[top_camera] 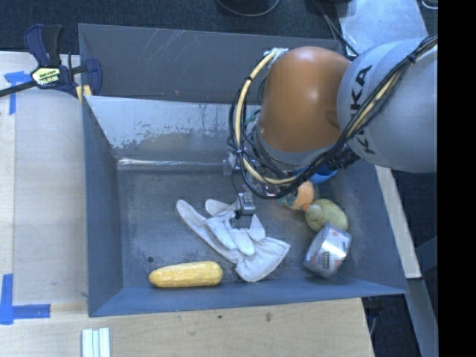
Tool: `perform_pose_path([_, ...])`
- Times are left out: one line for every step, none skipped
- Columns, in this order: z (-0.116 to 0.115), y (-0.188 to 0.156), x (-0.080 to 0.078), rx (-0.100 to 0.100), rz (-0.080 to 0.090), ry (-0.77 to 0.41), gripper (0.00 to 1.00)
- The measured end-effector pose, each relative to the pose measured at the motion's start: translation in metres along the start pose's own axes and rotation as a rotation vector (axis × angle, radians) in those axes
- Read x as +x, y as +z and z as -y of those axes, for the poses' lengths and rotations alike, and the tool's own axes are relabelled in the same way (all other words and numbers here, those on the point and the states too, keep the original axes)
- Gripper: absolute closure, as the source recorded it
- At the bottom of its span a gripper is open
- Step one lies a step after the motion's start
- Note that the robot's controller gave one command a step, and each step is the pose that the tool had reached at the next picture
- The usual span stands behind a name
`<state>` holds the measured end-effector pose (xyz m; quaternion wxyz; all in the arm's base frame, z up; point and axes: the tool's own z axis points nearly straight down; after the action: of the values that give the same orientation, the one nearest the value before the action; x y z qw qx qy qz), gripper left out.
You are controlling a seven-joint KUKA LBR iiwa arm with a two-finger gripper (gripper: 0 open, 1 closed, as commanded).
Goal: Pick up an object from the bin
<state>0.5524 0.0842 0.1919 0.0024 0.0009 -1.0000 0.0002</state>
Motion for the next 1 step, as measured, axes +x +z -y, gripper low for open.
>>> perform_pose_path([0.0002, -0.0047, -0.0012, -0.001, 0.008, 0.002, 0.00])
